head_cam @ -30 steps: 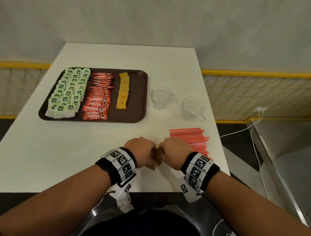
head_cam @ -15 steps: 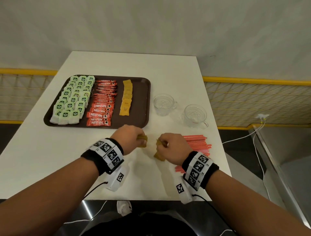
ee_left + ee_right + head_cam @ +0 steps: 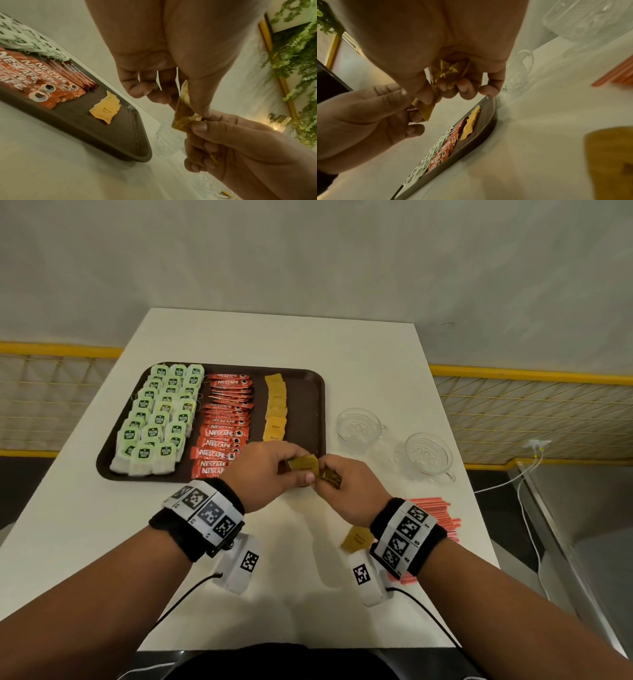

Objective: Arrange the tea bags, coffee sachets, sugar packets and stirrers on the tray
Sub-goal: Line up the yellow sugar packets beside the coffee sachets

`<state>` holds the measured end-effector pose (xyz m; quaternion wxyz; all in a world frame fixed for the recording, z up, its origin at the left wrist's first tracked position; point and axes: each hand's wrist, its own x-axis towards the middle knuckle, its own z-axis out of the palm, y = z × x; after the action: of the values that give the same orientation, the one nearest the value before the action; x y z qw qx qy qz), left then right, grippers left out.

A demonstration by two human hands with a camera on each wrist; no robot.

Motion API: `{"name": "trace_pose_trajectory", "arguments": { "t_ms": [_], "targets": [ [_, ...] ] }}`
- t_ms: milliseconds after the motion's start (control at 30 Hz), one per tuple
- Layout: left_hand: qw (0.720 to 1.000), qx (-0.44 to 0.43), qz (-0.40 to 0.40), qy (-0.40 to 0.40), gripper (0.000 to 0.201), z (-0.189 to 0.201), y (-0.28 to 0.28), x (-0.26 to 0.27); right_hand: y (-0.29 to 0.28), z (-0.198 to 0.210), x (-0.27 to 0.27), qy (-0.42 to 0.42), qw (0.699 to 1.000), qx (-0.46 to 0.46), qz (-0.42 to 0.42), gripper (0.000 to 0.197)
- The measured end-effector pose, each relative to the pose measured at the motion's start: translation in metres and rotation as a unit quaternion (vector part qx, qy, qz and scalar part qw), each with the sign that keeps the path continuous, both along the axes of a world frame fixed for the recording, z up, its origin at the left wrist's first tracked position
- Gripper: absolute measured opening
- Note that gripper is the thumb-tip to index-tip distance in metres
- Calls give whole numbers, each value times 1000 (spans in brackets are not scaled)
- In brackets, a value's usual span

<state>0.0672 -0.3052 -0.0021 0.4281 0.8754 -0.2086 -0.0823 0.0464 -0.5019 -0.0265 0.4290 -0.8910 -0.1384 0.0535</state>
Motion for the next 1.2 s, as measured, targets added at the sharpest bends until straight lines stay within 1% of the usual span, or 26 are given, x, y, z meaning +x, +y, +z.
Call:
{"name": "trace_pose_trajectory", "arguments": {
  "t_ms": [67, 133, 200, 267, 300, 333, 367, 433, 500, 567, 633, 667, 733, 833, 900, 933, 1000, 1067, 1133, 1200],
  "targets": [
    [999, -17, 1, 35, 21, -4, 7, 5, 7, -1, 5, -4, 1000, -1, -8, 4],
    [999, -21, 7, 48, 25, -8, 13, 11, 14, -2, 9, 3, 1000, -8, -12, 7],
    [998, -3, 47, 46, 27, -12, 22, 23, 20, -3, 14, 22, 999, -7, -27, 7],
    [991, 48, 121, 36, 32, -14, 33, 41, 24, -5, 18, 63, 997, 12, -51, 13],
    [984, 87, 149, 35, 35, -15, 40, 51, 26, -6, 19, 93, 993, 34, -68, 14],
    [978, 131, 160, 41, 37, -15, 45, 59, 28, -7, 21, 117, 988, 54, -84, 12],
    [972, 170, 155, 52, 38, -15, 50, 67, 29, -8, 23, 132, 984, 66, -97, 10],
    [965, 225, 111, 74, 39, -20, 52, 79, 31, -10, 26, 139, 982, 61, -117, 12],
    [961, 259, 66, 74, 39, -28, 48, 88, 33, -11, 27, 138, 981, 43, -126, 11],
    [959, 272, 52, 62, 37, -34, 42, 94, 35, -13, 27, 132, 982, 28, -135, 6],
    [960, 269, 58, 54, 34, -38, 36, 98, 35, -14, 25, 121, 983, 25, -138, 4],
    [959, 271, 62, 50, 34, -39, 34, 99, 35, -15, 24, 111, 984, 27, -135, 9],
    [957, 275, 68, 53, 36, -39, 30, 103, 35, -17, 22, 100, 986, 42, -125, 22],
    [957, 275, 68, 63, 37, -39, 30, 107, 36, -21, 23, 122, 981, 83, -129, 41],
    [965, 251, 68, 36, 37, -37, 32, 105, 38, -23, 24, 136, 976, 97, -140, 54],
    [973, 223, 65, 17, 35, -35, 33, 101, 39, -24, 25, 138, 975, 98, -145, 59],
    [988, 153, 23, 2, 30, -26, 32, 91, 42, -23, 26, 131, 975, 97, -151, 67],
    [992, 104, -59, 24, 29, -18, 29, 78, 44, -22, 27, 122, 976, 101, -152, 72],
    [987, 107, -119, 8, 24, -17, 27, 69, 46, -22, 27, 114, 976, 106, -154, 72],
    [987, 109, -117, -27, 14, -22, 28, 67, 47, -21, 27, 111, 975, 106, -160, 64]
  ]
}}
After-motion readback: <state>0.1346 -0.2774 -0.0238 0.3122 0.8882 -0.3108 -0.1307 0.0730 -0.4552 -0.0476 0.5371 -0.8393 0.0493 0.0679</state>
